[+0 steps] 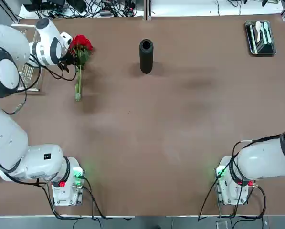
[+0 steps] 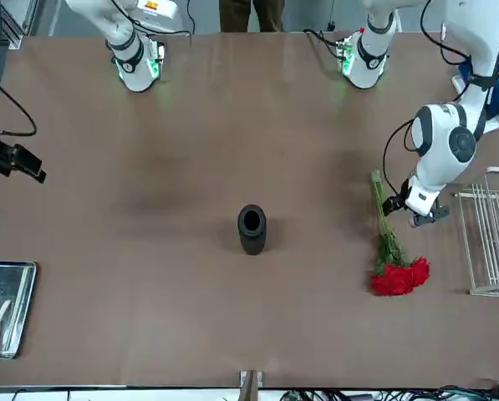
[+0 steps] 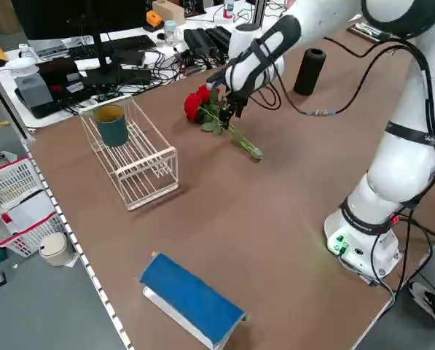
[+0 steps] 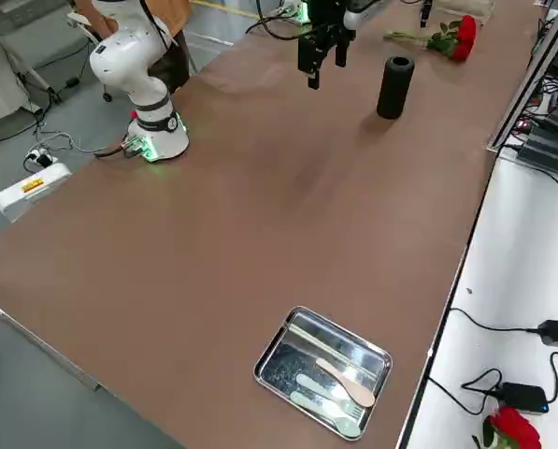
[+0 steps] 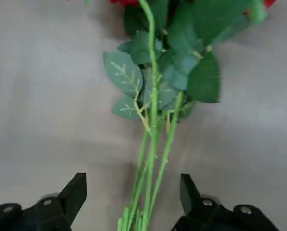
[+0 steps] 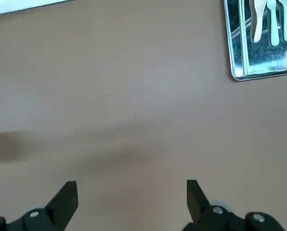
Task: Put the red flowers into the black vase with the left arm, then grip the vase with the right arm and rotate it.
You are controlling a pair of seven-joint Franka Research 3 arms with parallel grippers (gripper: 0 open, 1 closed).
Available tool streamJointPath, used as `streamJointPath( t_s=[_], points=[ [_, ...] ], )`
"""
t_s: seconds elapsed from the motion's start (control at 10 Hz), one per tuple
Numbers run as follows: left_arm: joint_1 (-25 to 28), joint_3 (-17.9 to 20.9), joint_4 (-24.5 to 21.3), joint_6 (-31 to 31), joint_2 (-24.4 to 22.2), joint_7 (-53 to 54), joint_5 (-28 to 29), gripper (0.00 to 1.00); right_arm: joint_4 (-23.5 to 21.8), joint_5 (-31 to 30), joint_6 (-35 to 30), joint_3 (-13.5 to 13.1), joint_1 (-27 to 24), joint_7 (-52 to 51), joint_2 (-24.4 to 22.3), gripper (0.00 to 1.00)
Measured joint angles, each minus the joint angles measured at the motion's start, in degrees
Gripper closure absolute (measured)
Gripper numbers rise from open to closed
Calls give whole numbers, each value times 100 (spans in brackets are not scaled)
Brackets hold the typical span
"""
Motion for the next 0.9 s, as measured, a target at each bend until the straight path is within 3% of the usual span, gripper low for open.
streamJointPath(
  t_s=[0.3, 0.6, 0.9],
  points=[
    [1, -2, -20, 622, 429, 0, 0, 14, 0, 0, 0, 10, 0, 0, 0, 0],
    [-1, -6, -7, 727, 529, -3, 0, 16, 3, 0, 6, 21, 18, 0, 0, 0],
    [-2, -7, 7, 943, 716, -4, 0, 31, 5, -3, 10, 25, 24, 0, 0, 0]
  ],
)
